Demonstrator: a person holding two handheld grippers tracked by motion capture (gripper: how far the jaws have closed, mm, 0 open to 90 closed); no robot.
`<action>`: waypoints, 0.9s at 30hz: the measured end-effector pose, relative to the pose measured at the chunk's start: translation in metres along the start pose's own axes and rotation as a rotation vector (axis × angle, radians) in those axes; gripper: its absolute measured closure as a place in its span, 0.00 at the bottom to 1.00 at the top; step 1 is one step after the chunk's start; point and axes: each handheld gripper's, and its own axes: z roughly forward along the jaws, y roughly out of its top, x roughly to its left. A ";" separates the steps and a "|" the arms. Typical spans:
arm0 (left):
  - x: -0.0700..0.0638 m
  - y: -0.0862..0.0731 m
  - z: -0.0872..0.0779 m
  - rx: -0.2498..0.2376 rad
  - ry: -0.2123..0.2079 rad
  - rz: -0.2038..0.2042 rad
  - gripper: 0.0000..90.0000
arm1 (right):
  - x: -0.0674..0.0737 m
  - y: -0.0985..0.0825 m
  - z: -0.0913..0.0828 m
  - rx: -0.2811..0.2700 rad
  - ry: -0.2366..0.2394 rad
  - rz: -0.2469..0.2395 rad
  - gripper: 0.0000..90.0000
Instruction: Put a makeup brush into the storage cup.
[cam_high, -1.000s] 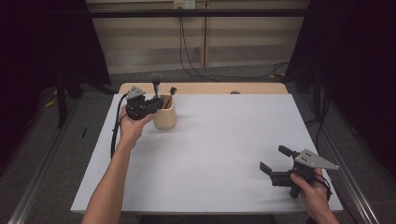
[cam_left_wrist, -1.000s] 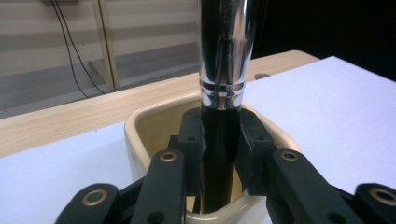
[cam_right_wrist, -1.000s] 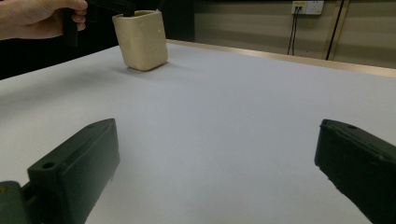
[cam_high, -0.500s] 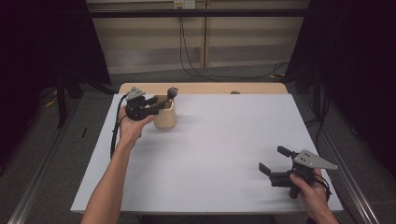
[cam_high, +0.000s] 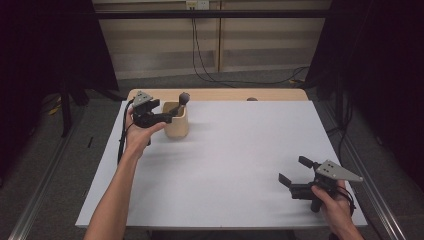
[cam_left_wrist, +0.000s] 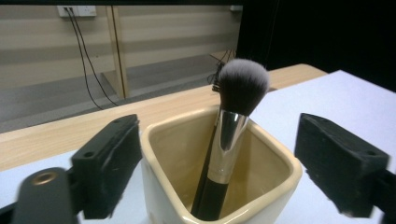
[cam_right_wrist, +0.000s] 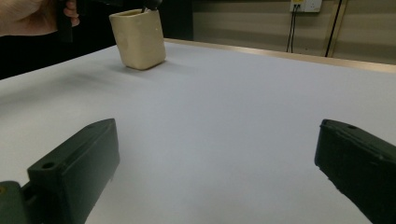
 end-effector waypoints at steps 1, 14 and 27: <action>0.000 0.001 -0.001 -0.001 -0.002 -0.004 0.11 | 0.000 0.000 0.000 -0.002 -0.002 0.001 0.00; -0.007 0.009 -0.027 -0.011 -0.031 -0.002 0.02 | 0.001 0.001 0.002 -0.004 0.003 -0.001 0.00; -0.016 0.009 -0.053 -0.024 -0.018 0.030 0.03 | 0.004 0.002 -0.001 -0.011 -0.001 -0.005 0.00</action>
